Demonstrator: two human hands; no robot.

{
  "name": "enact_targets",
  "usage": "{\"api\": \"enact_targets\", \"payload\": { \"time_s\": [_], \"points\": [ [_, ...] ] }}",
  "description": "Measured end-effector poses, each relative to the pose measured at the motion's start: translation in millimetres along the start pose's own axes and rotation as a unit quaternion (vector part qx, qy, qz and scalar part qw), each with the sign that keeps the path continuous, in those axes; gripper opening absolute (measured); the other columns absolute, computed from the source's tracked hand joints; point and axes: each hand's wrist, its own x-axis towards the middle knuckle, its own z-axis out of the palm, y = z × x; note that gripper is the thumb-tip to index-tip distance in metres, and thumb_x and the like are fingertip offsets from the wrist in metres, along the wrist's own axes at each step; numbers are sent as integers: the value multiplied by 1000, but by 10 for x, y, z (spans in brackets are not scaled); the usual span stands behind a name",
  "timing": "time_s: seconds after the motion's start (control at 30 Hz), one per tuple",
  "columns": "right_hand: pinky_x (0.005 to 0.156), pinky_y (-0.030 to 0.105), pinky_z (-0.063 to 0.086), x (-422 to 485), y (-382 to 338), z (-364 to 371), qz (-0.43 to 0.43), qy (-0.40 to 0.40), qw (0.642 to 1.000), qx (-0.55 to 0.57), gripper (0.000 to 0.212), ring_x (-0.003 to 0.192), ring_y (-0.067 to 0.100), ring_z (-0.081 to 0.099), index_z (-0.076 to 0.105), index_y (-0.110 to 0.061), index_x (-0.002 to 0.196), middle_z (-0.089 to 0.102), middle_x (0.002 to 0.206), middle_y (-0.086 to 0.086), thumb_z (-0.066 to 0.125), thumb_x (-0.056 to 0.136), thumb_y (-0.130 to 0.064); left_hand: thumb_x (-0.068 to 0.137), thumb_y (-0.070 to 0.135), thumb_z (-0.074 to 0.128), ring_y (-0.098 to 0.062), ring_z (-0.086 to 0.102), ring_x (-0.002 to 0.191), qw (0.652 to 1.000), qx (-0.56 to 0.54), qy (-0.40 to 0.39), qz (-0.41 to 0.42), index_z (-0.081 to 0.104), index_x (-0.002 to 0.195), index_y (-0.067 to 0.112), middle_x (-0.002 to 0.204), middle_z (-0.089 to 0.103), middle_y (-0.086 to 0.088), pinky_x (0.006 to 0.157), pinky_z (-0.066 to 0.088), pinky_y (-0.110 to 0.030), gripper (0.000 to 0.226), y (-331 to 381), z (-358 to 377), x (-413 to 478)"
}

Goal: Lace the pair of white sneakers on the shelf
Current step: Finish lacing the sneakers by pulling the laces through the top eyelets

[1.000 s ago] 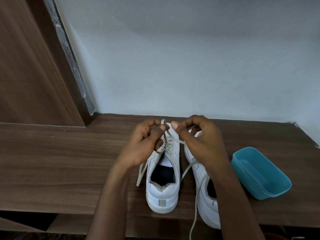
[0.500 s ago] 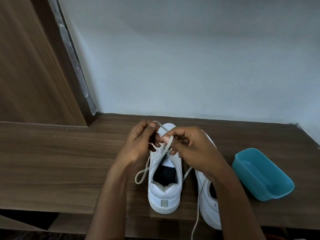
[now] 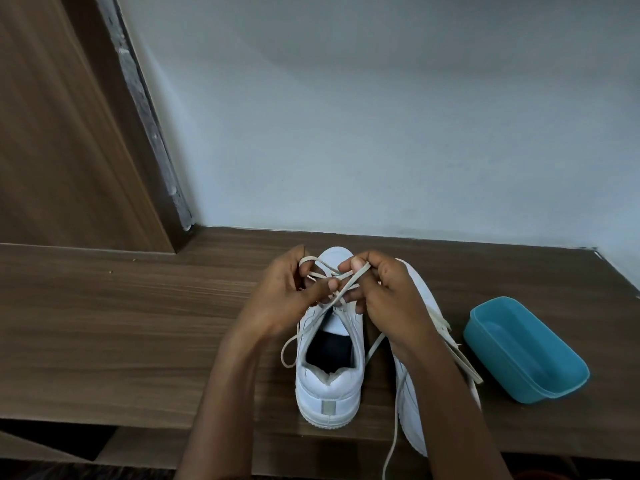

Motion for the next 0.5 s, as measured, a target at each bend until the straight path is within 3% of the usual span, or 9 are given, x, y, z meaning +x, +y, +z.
{"api": "enact_targets", "payload": {
  "time_s": [0.07, 0.13, 0.23, 0.4, 0.5],
  "points": [
    [54, 17, 46, 10, 35, 28, 18, 12, 1000, 22, 24, 61, 17, 68, 68, -12, 94, 74, 89, 14, 48, 106, -20, 85, 0, 74, -32, 69, 75, 1000, 3, 1, 7, 37, 75, 18, 78, 59, -33, 72, 54, -55, 43, -11, -3, -1],
    [48, 16, 44, 10, 34, 51, 40, 23, 996, 70, 23, 51, 14, 61, 67, -3, 98, 71, 88, 22, 48, 105, -15, 83, 0, 76, -31, 70, 77, 999, 22, 17, 23, 39, 73, 19, 79, 67, -23, 74, 53, -61, 43, -62, 2, 15],
    [43, 17, 43, 12, 44, 83, 62, 52, 991, 104, 17, 45, 13, 58, 67, 0, 100, 71, 79, 17, 55, 101, -12, 82, -8, 74, -27, 75, 87, 999, 17, 17, 37, 40, 67, 19, 91, 77, -8, 77, 58, -54, 46, -98, 33, 13],
    [62, 36, 56, 54, 130, 101, 94, 97, 985, 110, 10, 47, 20, 62, 70, -5, 93, 76, 74, 9, 69, 94, -15, 77, -8, 78, -19, 75, 91, 996, 58, 33, 62, 49, 50, 33, 84, 78, -3, 77, 59, -43, 56, -132, 60, 43],
    [73, 44, 59, 72, 169, 100, 103, 96, 984, 111, 9, 53, 22, 65, 73, -8, 90, 77, 77, 8, 71, 91, -16, 76, -9, 78, -15, 75, 95, 993, 82, 23, 76, 43, 50, 25, 80, 77, -7, 78, 59, -44, 55, -152, 68, 30]
  ]
}}
